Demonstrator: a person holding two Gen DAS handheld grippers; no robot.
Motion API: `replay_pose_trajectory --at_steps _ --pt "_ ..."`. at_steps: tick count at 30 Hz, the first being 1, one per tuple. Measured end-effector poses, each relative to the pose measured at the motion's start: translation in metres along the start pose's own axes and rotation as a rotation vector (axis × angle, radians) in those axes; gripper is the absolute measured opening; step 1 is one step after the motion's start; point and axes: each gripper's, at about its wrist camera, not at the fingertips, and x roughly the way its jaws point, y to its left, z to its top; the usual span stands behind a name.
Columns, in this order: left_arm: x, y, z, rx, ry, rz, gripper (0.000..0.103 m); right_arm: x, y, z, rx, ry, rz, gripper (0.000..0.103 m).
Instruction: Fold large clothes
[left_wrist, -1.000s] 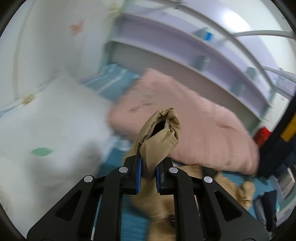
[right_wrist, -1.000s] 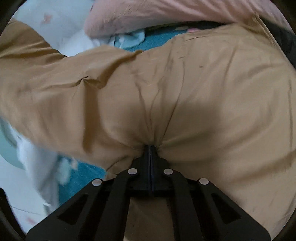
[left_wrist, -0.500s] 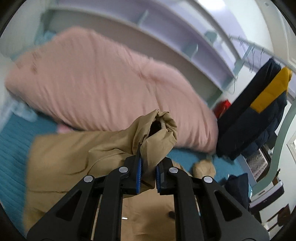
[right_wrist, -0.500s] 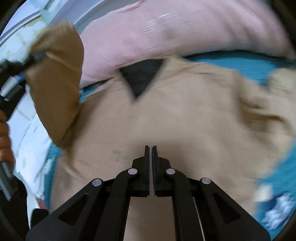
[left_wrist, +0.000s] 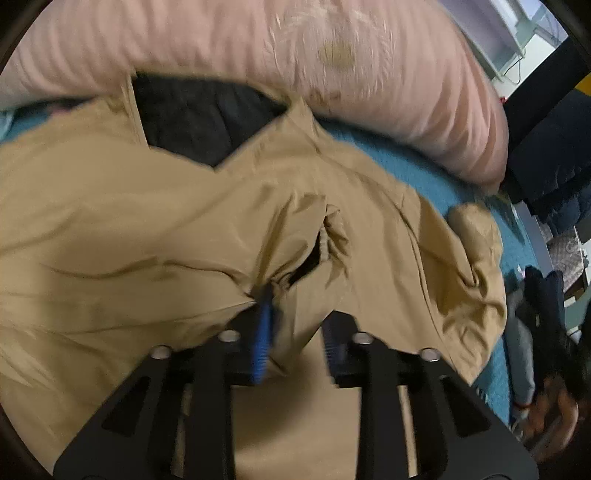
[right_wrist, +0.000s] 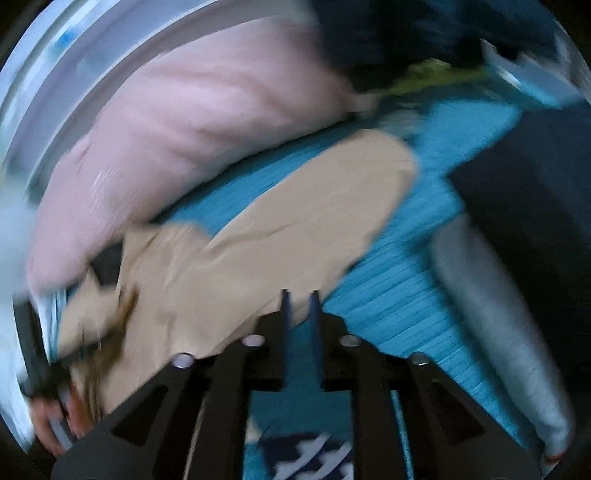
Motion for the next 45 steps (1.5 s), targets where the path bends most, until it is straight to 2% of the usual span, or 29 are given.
replay_pose_trajectory --at_steps 3,5,9,12,14,16,17,18,19,22,25,28,31,35,36,40,45 --pt "-0.007 -0.014 -0.005 0.020 -0.012 -0.016 0.056 0.015 -0.029 0.016 0.130 -0.007 -0.020 0.028" --pt "-0.012 -0.025 -0.009 0.038 -0.032 -0.026 0.057 0.025 -0.040 0.024 0.183 -0.016 -0.029 0.033" --pt "-0.016 -0.062 -0.024 0.149 -0.078 -0.032 0.057 0.043 -0.048 0.038 0.235 -0.028 -0.057 0.045" --pt "0.003 -0.082 -0.037 0.208 -0.021 -0.024 0.057 0.058 -0.055 0.044 0.259 -0.002 -0.117 0.051" --pt "0.030 -0.089 -0.046 0.225 0.066 0.009 0.057 0.069 -0.056 0.048 0.264 0.012 -0.167 0.051" --pt "0.038 -0.091 -0.052 0.263 0.054 0.036 0.057 0.073 -0.053 0.051 0.257 0.003 -0.149 0.052" --pt "0.039 -0.092 -0.052 0.278 0.051 0.041 0.057 0.074 -0.049 0.052 0.236 -0.006 -0.113 0.049" --pt "0.039 -0.093 -0.051 0.279 0.054 0.040 0.057 0.075 -0.044 0.053 0.208 -0.012 -0.076 0.025" --pt "0.039 -0.092 -0.048 0.268 0.060 0.029 0.057 0.077 -0.041 0.054 0.179 -0.005 -0.057 0.008" --pt "0.032 -0.082 -0.040 0.215 0.068 -0.021 0.058 0.061 -0.032 0.050 0.140 -0.062 -0.034 0.005" --pt "0.013 -0.072 -0.033 0.170 0.036 -0.095 0.058 0.035 -0.020 0.050 0.109 -0.135 -0.015 0.005" --pt "-0.015 -0.062 -0.031 0.152 -0.019 -0.135 0.062 -0.012 0.016 0.048 0.021 -0.248 0.022 0.005" --pt "-0.047 -0.034 -0.024 0.099 -0.077 -0.122 0.062 -0.049 0.064 0.044 -0.101 -0.344 0.073 0.005" --pt "-0.085 0.010 -0.017 0.028 -0.157 -0.022 0.063 -0.077 0.139 0.023 -0.299 -0.414 0.146 0.005" --pt "-0.096 0.029 -0.016 0.003 -0.169 0.022 0.064 -0.081 0.158 0.014 -0.339 -0.421 0.161 0.005" --pt "-0.128 0.088 -0.022 -0.092 -0.203 0.147 0.064 -0.072 0.242 -0.034 -0.494 -0.368 0.250 0.005" --pt "-0.157 0.150 -0.043 -0.199 -0.221 0.208 0.064 -0.027 0.314 -0.100 -0.614 -0.207 0.326 0.006"
